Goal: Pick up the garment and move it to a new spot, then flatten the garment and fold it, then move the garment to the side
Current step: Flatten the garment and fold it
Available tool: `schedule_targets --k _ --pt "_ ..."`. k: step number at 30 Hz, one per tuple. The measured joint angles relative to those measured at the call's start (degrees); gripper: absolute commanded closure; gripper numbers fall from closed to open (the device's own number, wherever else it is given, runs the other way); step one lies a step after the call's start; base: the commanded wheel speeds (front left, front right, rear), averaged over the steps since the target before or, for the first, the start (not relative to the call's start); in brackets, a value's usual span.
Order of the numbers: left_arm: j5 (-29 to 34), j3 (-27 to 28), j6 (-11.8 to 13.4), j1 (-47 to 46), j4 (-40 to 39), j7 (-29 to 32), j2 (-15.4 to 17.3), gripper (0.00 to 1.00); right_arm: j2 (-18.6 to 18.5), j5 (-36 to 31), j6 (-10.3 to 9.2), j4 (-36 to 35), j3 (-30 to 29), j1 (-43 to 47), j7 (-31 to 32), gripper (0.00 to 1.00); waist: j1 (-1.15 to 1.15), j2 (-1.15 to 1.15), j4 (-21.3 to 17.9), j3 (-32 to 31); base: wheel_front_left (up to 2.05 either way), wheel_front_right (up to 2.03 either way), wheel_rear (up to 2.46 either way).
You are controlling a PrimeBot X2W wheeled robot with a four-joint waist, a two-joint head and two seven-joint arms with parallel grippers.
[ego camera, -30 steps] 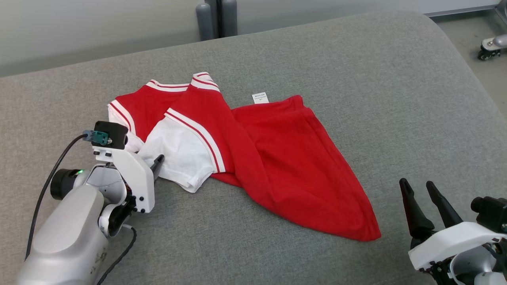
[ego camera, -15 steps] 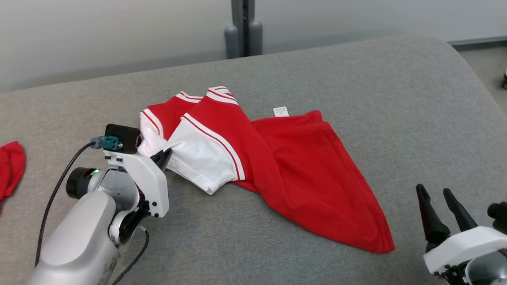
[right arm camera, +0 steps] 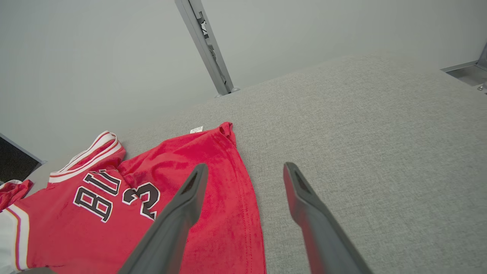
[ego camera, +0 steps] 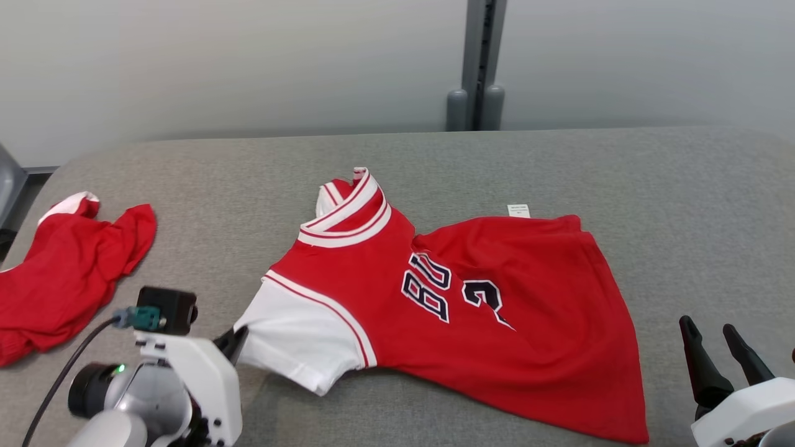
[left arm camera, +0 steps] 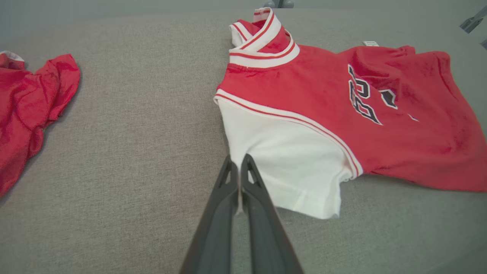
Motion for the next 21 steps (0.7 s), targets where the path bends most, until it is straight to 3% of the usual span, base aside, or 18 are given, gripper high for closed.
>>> schedule_targets --k 5,12,18,19,20,21 --pt "-1.69 2.29 4.57 7.37 -6.13 1.31 2.32 1.00 0.22 -0.45 0.00 -0.62 -0.09 0.25 0.93 0.00 0.00 0.00 2.09 -0.04 0.00 0.00 0.00" --pt "-2.53 4.11 10.11 15.33 -6.57 -0.01 2.88 1.00 0.09 -0.56 0.00 -0.31 -0.40 0.55 1.43 0.00 0.00 0.00 2.04 0.91 0.00 0.00 0.00" --pt "-2.77 4.14 11.24 17.51 -3.89 -2.03 1.02 1.00 0.02 -0.97 0.00 -0.13 -0.46 1.14 1.53 0.00 0.00 0.00 1.88 0.97 0.00 0.00 0.00" --pt "-2.75 4.02 10.82 17.51 -3.03 -2.60 0.82 0.71 0.07 -1.03 0.00 -0.12 -0.41 1.14 1.59 0.00 0.00 0.00 1.85 0.99 0.00 0.00 0.00" --pt "-2.71 3.83 10.35 17.50 -2.02 -2.91 0.82 0.00 0.10 -1.03 0.00 -0.07 -0.27 1.13 1.69 0.00 0.00 0.00 1.82 0.97 0.00 0.00 0.00" --pt "-2.59 3.65 10.24 17.49 -1.00 -3.19 0.78 0.00 0.14 -1.08 0.00 -0.03 -0.14 1.12 1.71 0.00 0.00 0.00 1.76 0.94 0.00 0.00 0.00"
